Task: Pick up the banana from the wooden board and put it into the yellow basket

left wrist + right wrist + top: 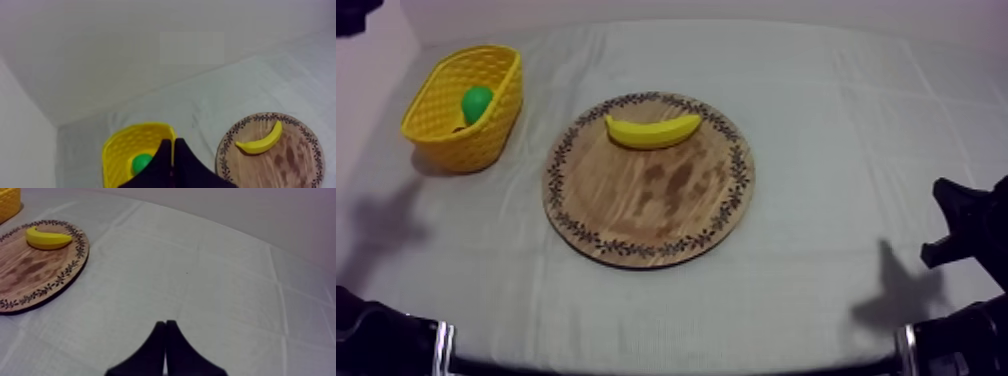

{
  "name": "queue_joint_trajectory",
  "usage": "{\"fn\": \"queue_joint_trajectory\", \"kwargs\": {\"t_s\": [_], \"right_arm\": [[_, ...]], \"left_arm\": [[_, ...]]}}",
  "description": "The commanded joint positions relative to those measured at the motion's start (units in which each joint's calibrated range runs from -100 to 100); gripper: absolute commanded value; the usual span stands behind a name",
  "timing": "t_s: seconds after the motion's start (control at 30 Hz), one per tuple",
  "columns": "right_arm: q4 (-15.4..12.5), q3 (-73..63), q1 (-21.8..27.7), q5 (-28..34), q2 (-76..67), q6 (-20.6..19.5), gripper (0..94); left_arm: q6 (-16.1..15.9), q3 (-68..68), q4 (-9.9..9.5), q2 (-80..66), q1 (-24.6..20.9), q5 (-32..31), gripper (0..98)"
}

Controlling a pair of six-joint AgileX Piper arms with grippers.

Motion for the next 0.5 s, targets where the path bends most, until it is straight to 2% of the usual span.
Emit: {"fn": "queue_joint_trajectory", "kwargs": {"t_s": [0.0, 0.17, 0.47], "right_arm": [[0.0, 0.0, 0.0, 0.0, 0.0, 0.0, 0.3], [0.0, 0.0, 0.0, 0.0, 0.0, 0.0, 0.3], [0.0, 0.0, 0.0, 0.0, 0.0, 0.0, 0.3]], "left_arm": [[-1.9, -12.3, 0.25, 9.1, 1.7, 3.7, 0.0], [-4.3, -22.0, 0.53, 19.2, 4.8, 10.0, 0.0], [-6.4, -30.1, -0.56, 32.0, 9.3, 13.3, 0.0]]}}
